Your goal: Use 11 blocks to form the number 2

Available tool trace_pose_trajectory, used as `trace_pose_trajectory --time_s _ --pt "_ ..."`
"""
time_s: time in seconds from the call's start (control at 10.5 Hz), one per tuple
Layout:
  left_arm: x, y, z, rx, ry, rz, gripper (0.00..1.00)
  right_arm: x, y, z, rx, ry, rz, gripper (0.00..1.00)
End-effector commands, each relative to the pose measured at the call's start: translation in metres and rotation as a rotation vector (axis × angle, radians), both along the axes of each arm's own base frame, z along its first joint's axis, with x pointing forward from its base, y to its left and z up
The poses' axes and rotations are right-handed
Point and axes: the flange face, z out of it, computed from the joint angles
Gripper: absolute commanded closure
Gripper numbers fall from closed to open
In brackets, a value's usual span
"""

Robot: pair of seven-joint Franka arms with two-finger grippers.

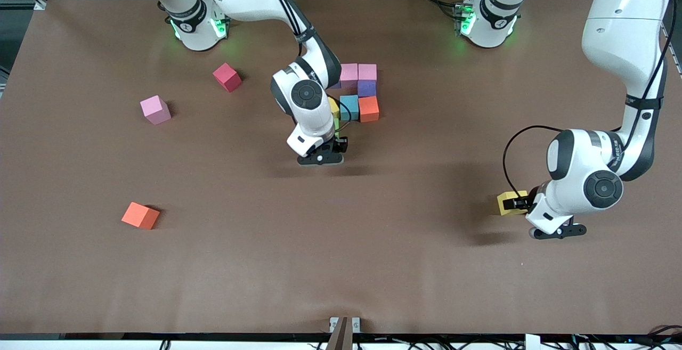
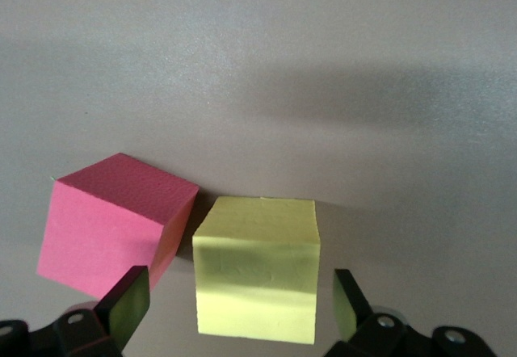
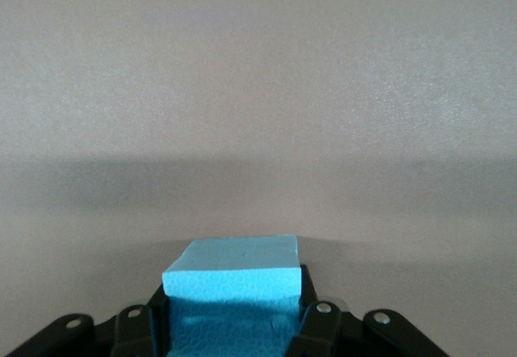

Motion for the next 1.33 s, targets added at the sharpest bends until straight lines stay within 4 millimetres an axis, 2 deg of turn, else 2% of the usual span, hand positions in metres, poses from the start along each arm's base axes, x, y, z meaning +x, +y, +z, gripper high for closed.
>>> trace_pose_trajectory --time_s 0.0,0.19,0.38,0.76,1.05,1.24 --pt "0.000 -0.001 -0.005 0.002 -0.011 -0.014 0.00 -0.014 -0.004 -0.012 -0.013 0.026 -0.009 0.00" --pt "0.001 -0.004 -0.005 0.001 -0.011 -0.016 0.00 -0.012 -0.002 -0.001 0.000 0.018 -0.007 0.00" --pt "0.001 -0.005 -0.009 0.000 -0.006 -0.017 0.00 -0.006 -0.003 0.025 0.025 0.008 -0.013 0.00" --pt "0.000 -0.006 -0.011 -0.001 -0.005 -0.017 0.00 0.003 -0.010 0.056 0.037 0.019 -0.016 0.00" --pt "0.000 -0.006 -0.013 -0.001 -0.002 -0.017 0.00 0.021 -0.030 0.093 0.065 0.010 -0.048 0.00" --pt "0.000 -0.006 -0.013 -0.001 -0.002 -0.017 0.00 0.045 -0.066 0.116 0.071 0.023 -0.108 0.00"
